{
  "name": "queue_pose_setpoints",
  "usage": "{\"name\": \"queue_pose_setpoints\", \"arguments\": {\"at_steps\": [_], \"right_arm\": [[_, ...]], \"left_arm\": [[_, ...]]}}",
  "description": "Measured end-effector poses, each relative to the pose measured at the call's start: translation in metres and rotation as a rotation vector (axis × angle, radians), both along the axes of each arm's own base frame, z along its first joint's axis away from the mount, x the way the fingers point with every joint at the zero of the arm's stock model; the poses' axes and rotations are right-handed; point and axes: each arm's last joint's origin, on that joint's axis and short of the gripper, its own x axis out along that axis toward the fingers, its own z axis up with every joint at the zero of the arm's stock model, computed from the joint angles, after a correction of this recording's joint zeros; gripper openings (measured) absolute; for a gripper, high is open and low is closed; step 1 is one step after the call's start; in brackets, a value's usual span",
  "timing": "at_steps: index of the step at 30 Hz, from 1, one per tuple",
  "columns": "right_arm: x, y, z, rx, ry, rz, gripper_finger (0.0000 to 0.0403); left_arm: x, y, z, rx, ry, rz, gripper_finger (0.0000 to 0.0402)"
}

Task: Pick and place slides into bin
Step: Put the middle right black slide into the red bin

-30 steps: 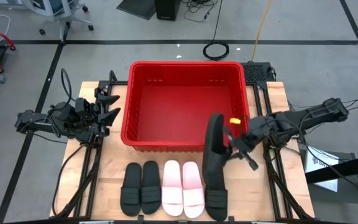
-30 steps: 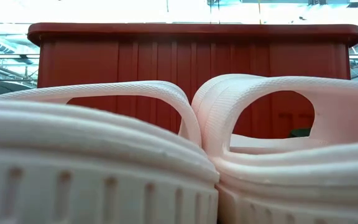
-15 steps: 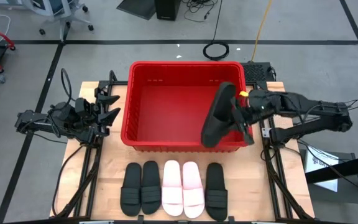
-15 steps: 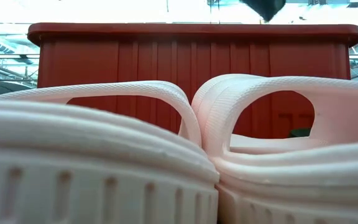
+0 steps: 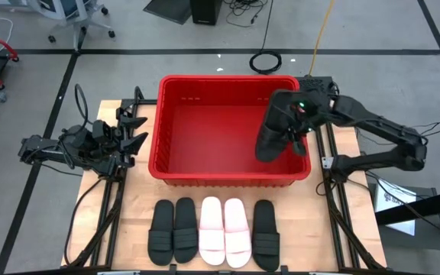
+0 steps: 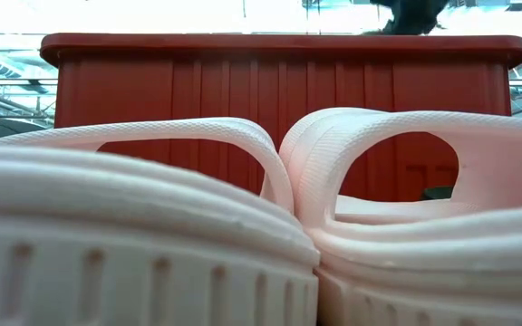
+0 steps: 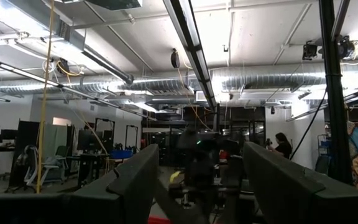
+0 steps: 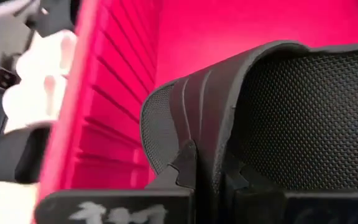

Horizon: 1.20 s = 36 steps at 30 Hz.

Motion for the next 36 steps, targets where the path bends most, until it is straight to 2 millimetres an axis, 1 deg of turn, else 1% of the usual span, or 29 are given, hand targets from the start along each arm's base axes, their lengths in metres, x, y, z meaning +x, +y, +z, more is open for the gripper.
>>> {"name": "queue_pose_setpoints", "arguments": {"at_steps": [2,6,8,12,17,22,27,31,36], "right_arm": [[0.002,-0.011,-0.007,0.022,0.034,-0.015,0.0005],[0.005,-0.030,-0.022,0.122,0.102,0.020,0.0005],[0.006,-0.038,-0.028,0.156,0.163,0.024,0.0005],[0.009,-0.050,-0.040,0.208,0.267,0.057,0.0005],[0.019,-0.062,-0.056,0.284,0.322,0.074,0.0005],[0.032,-0.071,-0.076,0.365,0.345,0.110,0.0005],[0.043,-0.078,-0.100,0.422,0.415,0.108,0.0004],[0.044,-0.078,-0.121,0.471,0.472,0.105,0.0004],[0.036,-0.072,-0.144,0.516,0.522,0.094,0.0005]], "left_arm": [[0.000,0.000,0.000,0.000,0.000,0.000,0.0241],[0.000,0.000,0.000,0.000,0.000,0.000,0.0241],[0.000,0.000,0.000,0.000,0.000,0.000,0.0241],[0.000,0.000,0.000,0.000,0.000,0.000,0.0241],[0.000,0.000,0.000,0.000,0.000,0.000,0.0241],[0.000,0.000,0.000,0.000,0.000,0.000,0.0241],[0.000,0.000,0.000,0.000,0.000,0.000,0.0241],[0.000,0.000,0.000,0.000,0.000,0.000,0.0241],[0.000,0.000,0.000,0.000,0.000,0.000,0.0241]]}}
